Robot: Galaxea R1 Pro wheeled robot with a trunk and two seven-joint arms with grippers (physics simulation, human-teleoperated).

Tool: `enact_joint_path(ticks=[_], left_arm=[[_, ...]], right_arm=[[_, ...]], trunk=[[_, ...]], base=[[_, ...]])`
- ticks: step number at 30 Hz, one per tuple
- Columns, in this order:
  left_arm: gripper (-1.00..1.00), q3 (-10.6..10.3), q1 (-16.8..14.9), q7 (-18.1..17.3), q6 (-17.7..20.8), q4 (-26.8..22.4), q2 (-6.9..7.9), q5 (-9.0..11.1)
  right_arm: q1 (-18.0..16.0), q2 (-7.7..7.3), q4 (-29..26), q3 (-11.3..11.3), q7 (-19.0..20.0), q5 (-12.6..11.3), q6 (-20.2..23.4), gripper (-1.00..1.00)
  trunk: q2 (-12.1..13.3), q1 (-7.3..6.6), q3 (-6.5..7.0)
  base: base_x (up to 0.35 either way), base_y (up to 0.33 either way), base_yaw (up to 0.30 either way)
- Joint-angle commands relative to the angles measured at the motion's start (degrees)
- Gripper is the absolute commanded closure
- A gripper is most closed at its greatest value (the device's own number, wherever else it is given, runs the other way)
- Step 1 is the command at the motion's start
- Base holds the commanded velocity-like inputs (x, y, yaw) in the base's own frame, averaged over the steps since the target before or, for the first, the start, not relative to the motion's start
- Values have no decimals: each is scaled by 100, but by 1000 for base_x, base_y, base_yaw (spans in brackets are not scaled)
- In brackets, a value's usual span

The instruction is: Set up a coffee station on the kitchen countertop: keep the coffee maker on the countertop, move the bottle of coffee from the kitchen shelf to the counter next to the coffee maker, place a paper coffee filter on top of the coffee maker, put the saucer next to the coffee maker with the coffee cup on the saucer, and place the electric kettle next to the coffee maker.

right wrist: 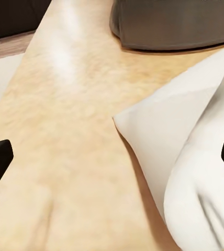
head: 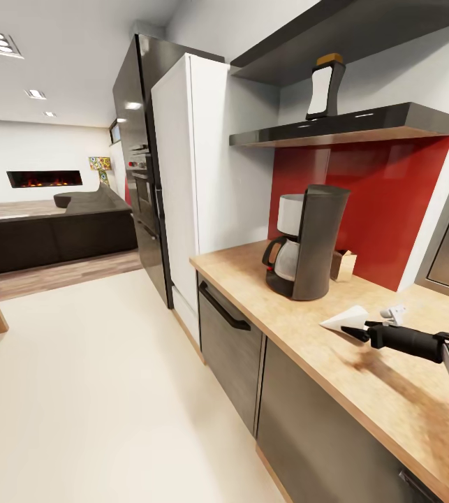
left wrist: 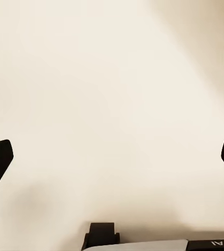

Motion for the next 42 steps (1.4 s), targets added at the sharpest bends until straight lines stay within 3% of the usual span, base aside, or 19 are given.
enact_joint_path(ticks=[1,8,18,20,22,25,42], left_arm=[[-100,0,2,-2,-8,-7,1,-4],[-100,0,2,-1,-8,-7,1,-4],[-100,0,2,-2,-8,-7,1,-4],[-100,0,2,-2,-8,-7,1,-4],[-100,0,2,-1,-8,-7,1,-4],[-100,0,2,-2,-8,-7,1,-4],[-100,0,2,-6,-8,-7,2,-4]], right_arm=[[-5,2,-6,-13,32,18,42,-100],[-17,-10,-37,-18,26,-95,61,-100],[-85,-57,-62,-34,25,-141,586,-100],[-88,-62,-63,-90,25,-142,603,-100],[-88,-63,-48,-340,25,-138,628,-100],[-88,-61,-41,-486,25,-141,706,-100],[-91,-44,-63,-582,25,-143,820,-100]], trunk=[[-3,0,-5],[-3,0,-5],[-3,0,-5],[-3,0,-5],[-3,0,-5],[-3,0,-5],[-3,0,-5]], base=[[0,0,0],[0,0,0],[0,0,0],[0,0,0],[0,0,0],[0,0,0],[15,0,0]])
